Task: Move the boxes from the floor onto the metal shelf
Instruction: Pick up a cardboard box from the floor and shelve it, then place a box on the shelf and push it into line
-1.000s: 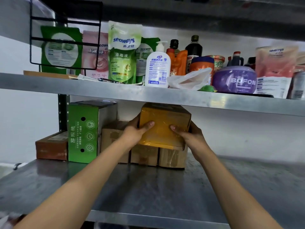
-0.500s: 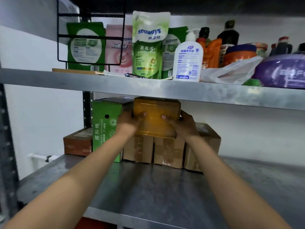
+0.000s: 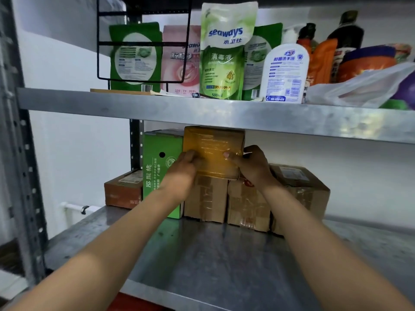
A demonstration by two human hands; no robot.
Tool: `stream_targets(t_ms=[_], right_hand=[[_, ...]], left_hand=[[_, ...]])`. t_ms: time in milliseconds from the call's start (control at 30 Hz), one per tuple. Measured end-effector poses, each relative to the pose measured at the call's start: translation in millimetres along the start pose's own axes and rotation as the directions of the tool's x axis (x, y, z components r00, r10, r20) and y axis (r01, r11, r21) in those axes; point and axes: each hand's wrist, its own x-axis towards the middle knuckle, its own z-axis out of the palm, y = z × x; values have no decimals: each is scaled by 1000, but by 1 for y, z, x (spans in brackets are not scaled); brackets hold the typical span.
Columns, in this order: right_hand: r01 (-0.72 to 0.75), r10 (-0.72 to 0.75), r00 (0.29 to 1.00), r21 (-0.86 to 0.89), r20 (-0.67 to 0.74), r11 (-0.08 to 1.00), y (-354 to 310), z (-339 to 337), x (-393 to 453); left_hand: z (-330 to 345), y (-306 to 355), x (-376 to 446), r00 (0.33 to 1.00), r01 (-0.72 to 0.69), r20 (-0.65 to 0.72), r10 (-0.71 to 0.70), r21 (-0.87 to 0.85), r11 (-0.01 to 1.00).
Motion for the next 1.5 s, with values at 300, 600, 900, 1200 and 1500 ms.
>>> stream_targets(t_ms=[300, 600, 900, 1200, 1500], right_hand=[[-39, 42, 998, -96, 36, 995, 6, 9, 35], [-8, 12, 1000, -183, 23, 983, 12, 13, 31], [264, -130, 957, -600, 258, 755, 26, -29, -47], [241, -119, 970, -807, 210, 539, 36, -114, -146], [-52, 105, 994, -887, -4, 458, 86, -250, -301]], left_hand=[[13, 17, 12, 942, -7, 333, -36, 129, 992], [34, 22, 13, 926, 8, 363, -101, 248, 969], [24, 42, -14, 931, -47, 356, -74, 321, 946], [33, 150, -49, 922, -178, 359, 147, 56, 982], [48, 291, -105, 829, -439, 273, 489, -224, 870]])
